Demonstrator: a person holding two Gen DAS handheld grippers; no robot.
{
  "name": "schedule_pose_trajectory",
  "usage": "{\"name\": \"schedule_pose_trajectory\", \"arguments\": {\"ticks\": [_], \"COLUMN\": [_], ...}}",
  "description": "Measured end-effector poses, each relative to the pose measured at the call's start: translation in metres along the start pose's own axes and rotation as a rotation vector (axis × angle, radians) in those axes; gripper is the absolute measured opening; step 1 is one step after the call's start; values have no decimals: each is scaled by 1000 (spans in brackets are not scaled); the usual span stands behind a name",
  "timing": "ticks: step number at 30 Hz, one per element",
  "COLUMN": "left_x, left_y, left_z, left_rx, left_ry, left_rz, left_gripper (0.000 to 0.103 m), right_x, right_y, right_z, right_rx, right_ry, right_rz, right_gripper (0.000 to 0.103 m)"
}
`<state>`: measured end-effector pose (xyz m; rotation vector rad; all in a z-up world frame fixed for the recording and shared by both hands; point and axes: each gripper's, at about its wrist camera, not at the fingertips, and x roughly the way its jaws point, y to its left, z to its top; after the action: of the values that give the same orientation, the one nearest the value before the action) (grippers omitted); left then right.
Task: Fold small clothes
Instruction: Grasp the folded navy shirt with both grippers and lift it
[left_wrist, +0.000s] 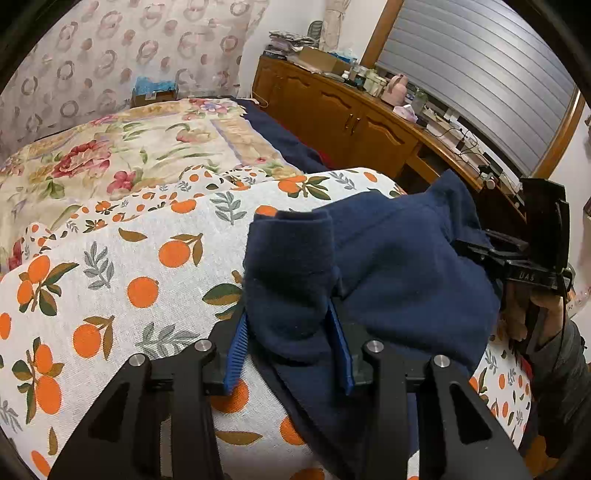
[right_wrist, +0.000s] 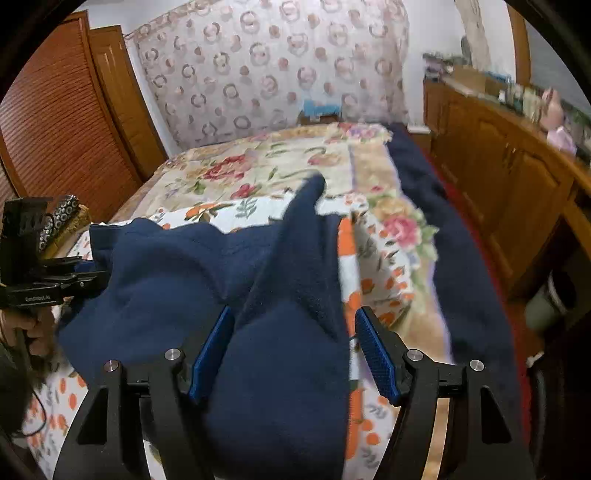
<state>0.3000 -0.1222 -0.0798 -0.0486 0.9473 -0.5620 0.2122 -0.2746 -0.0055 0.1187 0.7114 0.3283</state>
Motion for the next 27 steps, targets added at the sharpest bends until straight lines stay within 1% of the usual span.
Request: {"name": "schedule_pose_trajectory", "arguments": {"ticks": [2, 7, 10, 11, 13, 14, 15, 17, 18, 20, 23, 27], "left_x": [0, 0, 0, 0, 1, 1, -1, -9, -17, -25, -46, -74], "left_y": [1, 0, 0, 0, -1, -3, -5, -11, -12, -14, -23, -32], "left_z": [0, 0, 1, 1, 1, 0, 0, 0, 2, 4, 5, 4], "left_rx": [1, 9, 10, 11, 22, 33, 38, 43, 32, 23, 45, 65], "left_ry": [0, 0, -3, -5, -4, -3, -7, -32, -54, -72, -112, -177], "left_rz": [4, 12, 12, 13, 21, 21, 4, -10, -37, -55, -83, -79], "left_gripper": [41, 42, 42, 42, 42, 31, 20, 18, 17, 17, 17, 17], "right_x": [-3, 1, 3, 4, 6, 7, 7, 3, 1, -3, -12, -27], "right_y": [2, -3, -3, -3, -1, 0, 2, 10, 15, 19, 24, 36], "right_z": [2, 6, 6, 6, 4, 3, 2, 0, 0, -2, -2, -1], "right_rx": [2, 11, 10, 11, 8, 4, -1, -28, -60, -82, -101, -147], "right_ry": [10, 17, 14, 13, 11, 11, 12, -9, -17, -37, -79, -138], "right_rz": [18, 29, 30, 30, 43, 55, 79, 74, 57, 27, 11, -8], "right_gripper": [70, 70, 68, 65, 57, 46, 35, 24, 23, 21, 20, 20]}}
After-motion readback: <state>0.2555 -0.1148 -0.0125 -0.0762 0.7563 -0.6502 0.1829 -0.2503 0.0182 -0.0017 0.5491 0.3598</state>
